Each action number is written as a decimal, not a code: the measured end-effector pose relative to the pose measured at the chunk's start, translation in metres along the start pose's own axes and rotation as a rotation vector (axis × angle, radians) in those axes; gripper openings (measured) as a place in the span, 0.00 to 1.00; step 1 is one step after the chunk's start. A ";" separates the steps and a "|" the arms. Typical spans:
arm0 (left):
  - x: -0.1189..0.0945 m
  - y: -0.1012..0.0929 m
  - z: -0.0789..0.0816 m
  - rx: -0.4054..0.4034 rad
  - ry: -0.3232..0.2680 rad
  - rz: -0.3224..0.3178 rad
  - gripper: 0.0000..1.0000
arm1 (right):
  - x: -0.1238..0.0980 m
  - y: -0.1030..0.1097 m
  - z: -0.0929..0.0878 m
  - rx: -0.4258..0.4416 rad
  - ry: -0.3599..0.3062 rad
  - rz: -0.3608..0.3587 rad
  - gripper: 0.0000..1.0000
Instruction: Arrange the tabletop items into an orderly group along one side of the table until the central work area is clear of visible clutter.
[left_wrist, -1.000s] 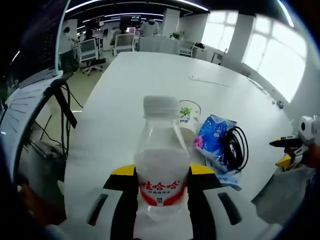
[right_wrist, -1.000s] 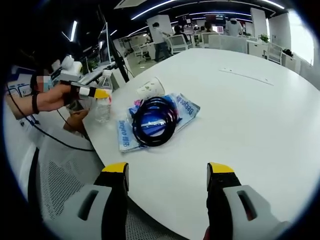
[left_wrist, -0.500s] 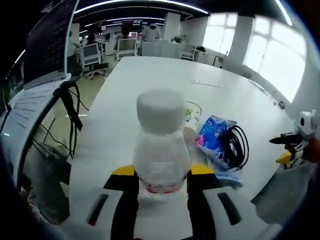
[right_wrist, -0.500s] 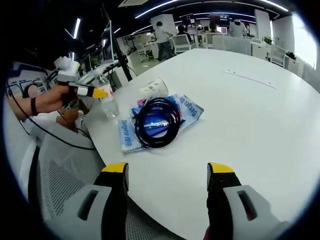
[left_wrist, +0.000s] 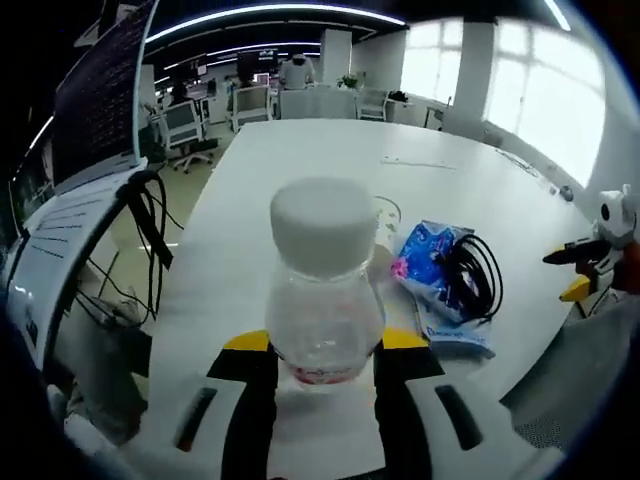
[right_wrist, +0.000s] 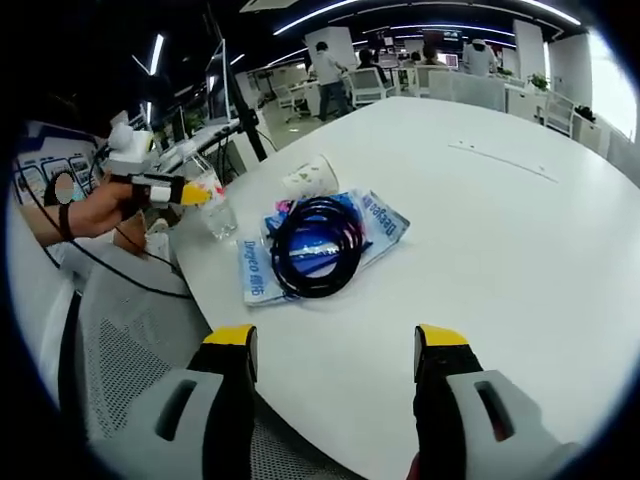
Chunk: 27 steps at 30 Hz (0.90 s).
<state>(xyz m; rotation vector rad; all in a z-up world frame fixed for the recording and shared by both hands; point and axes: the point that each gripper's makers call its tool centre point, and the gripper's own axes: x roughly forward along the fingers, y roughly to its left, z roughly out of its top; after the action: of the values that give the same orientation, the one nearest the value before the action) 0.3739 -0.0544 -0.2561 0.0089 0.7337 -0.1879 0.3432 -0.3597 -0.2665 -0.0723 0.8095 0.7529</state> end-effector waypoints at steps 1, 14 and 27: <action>0.000 0.000 -0.001 -0.002 -0.001 0.004 0.36 | 0.001 0.000 0.000 -0.001 0.002 0.002 0.63; 0.002 -0.001 -0.002 0.002 -0.022 0.040 0.36 | 0.003 -0.001 0.003 -0.011 0.005 0.008 0.63; 0.012 0.003 0.007 -0.024 -0.028 0.059 0.36 | 0.002 -0.004 -0.003 -0.003 0.018 0.003 0.62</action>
<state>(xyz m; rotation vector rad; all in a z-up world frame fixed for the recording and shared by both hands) 0.3874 -0.0537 -0.2590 0.0055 0.7065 -0.1224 0.3446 -0.3625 -0.2709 -0.0807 0.8255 0.7574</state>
